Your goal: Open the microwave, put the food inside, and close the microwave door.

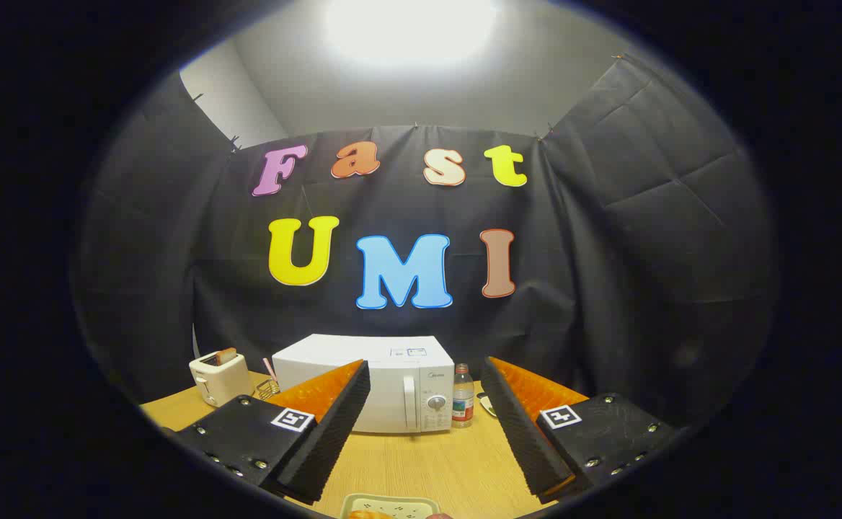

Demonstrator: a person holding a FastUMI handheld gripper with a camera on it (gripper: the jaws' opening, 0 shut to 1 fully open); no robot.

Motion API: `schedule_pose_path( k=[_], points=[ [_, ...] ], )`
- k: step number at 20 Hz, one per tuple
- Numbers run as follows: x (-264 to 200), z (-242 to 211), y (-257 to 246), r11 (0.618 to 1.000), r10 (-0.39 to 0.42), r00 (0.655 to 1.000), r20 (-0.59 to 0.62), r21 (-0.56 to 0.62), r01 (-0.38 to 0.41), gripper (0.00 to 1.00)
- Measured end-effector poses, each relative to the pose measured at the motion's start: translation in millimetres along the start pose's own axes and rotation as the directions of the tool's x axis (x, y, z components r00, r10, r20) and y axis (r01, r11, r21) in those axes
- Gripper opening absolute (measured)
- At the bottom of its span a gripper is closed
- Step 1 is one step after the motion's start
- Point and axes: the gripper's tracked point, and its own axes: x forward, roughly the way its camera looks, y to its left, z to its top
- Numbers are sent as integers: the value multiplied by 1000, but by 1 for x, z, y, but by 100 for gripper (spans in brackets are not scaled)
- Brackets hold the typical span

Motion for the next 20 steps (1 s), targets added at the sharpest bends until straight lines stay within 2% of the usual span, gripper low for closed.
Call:
schedule_pose_path(
  k=[20],
  points=[
    [4,-7,-4,999,11,1000,15,-44,-11,98]
  ],
)
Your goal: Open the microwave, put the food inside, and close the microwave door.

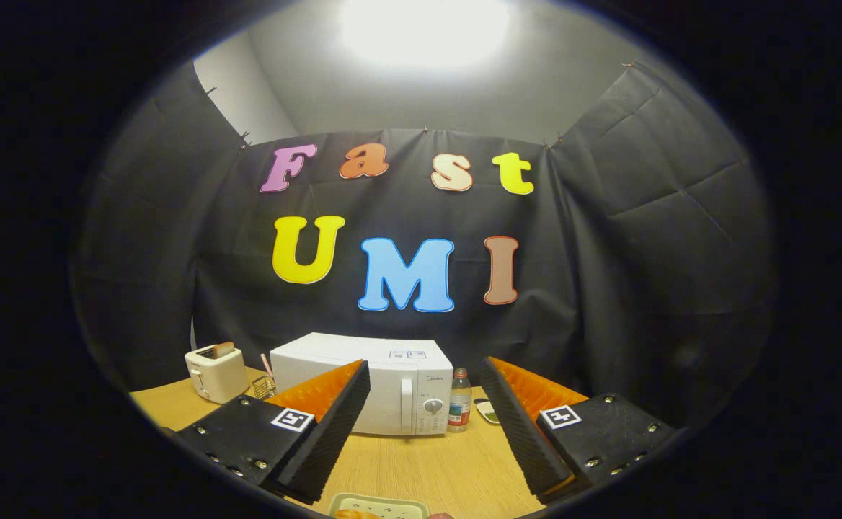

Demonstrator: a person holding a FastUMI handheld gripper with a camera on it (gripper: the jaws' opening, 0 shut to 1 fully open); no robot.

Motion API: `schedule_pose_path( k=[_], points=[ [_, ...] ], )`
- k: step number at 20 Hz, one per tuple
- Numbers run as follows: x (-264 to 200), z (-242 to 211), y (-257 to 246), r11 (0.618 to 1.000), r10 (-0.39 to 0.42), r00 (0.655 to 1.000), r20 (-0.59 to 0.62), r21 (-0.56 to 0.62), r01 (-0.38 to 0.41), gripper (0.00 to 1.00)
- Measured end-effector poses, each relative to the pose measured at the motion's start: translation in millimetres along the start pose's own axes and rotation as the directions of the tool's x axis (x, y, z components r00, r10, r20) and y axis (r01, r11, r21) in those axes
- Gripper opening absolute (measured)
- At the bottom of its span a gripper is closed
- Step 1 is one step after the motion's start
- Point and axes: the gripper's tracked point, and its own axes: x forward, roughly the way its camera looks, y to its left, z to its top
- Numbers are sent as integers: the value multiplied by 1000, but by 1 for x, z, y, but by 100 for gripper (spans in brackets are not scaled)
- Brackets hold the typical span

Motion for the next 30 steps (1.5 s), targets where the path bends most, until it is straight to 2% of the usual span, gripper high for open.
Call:
schedule_pose_path(
  k=[6,17,30],
  points=[
    [32,-21,0,1000,26,999,-31,17,-26,98],
    [141,-83,29,991,122,987,-108,62,-115,99],
    [229,-190,31,989,148,947,-286,48,-140,99]
  ],
)
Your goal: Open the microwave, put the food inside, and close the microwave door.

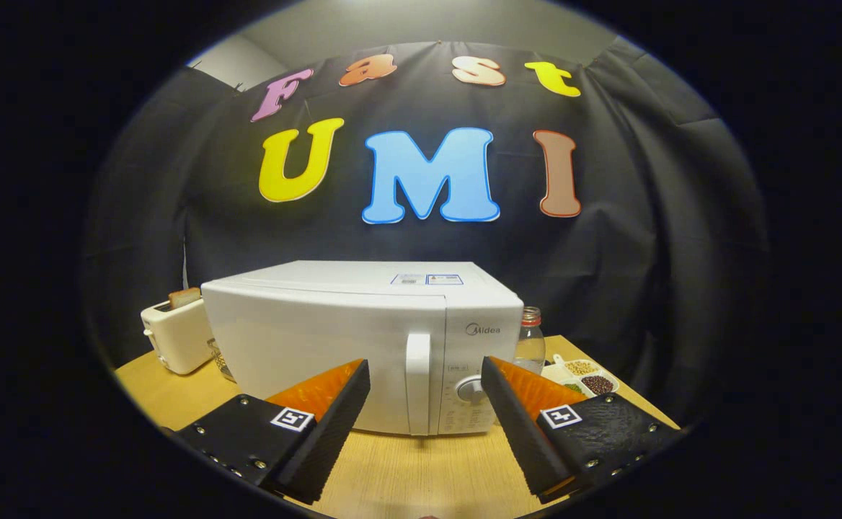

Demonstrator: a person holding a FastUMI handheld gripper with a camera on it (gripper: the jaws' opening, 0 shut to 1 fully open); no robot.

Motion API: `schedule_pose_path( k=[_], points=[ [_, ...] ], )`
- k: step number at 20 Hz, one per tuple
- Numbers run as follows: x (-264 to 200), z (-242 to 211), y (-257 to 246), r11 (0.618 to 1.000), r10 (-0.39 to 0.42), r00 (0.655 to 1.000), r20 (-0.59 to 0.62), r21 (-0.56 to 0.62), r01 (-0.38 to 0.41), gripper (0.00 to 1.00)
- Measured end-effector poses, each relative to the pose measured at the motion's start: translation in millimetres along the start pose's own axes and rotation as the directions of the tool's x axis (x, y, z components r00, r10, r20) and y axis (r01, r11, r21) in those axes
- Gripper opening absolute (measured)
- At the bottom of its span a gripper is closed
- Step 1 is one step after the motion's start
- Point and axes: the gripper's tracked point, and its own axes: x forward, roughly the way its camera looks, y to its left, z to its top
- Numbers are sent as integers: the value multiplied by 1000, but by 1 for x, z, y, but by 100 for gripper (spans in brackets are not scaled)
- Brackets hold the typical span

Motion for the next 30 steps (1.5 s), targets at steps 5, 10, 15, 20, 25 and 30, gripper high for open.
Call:
schedule_pose_path(
  k=[5,10,15,20,25,30],
  points=[
    [28,-25,-4,1000,1,998,-59,7,-1,99],
    [48,-42,-3,1000,3,995,-102,30,0,86],
    [56,-52,5,999,25,991,-128,25,-22,69],
    [53,-46,10,1000,14,991,-130,15,-12,35],
    [58,-49,10,999,31,987,-158,36,-25,17],
    [55,-48,8,1000,-16,985,-172,-4,15,6]
  ],
)
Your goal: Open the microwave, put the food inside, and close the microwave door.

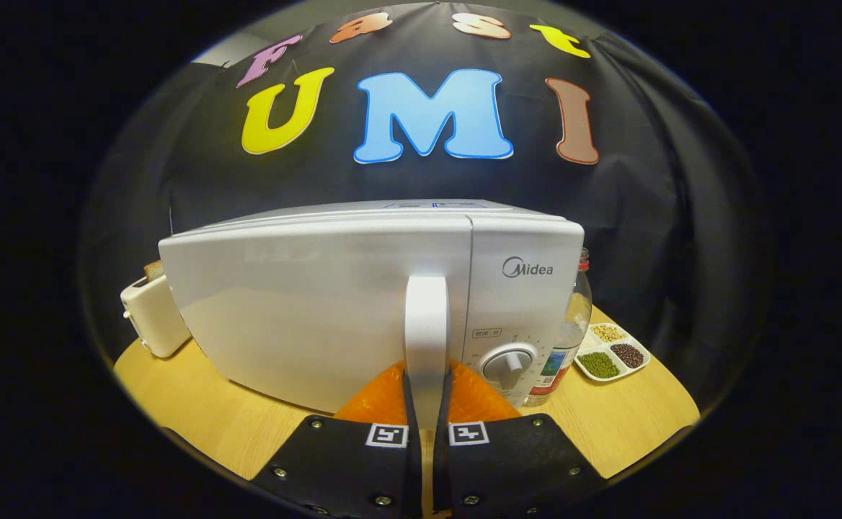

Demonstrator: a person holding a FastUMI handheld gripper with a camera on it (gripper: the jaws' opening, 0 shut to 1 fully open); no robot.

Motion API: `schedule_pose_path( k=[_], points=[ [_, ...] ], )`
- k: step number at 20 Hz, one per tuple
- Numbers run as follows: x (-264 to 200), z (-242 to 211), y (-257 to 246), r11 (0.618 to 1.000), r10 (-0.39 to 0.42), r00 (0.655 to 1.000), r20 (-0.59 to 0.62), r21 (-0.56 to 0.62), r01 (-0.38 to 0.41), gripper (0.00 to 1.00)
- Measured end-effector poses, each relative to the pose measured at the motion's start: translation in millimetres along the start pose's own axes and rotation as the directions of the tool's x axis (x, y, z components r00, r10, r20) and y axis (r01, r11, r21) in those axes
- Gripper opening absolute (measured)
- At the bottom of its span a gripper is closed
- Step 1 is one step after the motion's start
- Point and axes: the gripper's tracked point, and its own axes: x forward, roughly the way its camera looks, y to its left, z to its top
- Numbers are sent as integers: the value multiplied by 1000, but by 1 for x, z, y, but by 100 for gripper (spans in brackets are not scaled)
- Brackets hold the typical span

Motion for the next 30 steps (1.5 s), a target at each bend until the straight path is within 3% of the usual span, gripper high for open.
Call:
schedule_pose_path(
  k=[2,5,10,15,30],
  points=[
    [-2,-1,2,1000,2,1000,-8,15,-1,6],
    [-31,-10,8,998,8,1000,23,-63,-6,6],
    [-67,-25,21,1000,-10,1000,-22,-4,10,6],
    [-111,-41,47,998,66,997,-46,-4,-66,24],
    [-206,-81,121,990,129,987,-101,-45,-134,24]
  ],
)
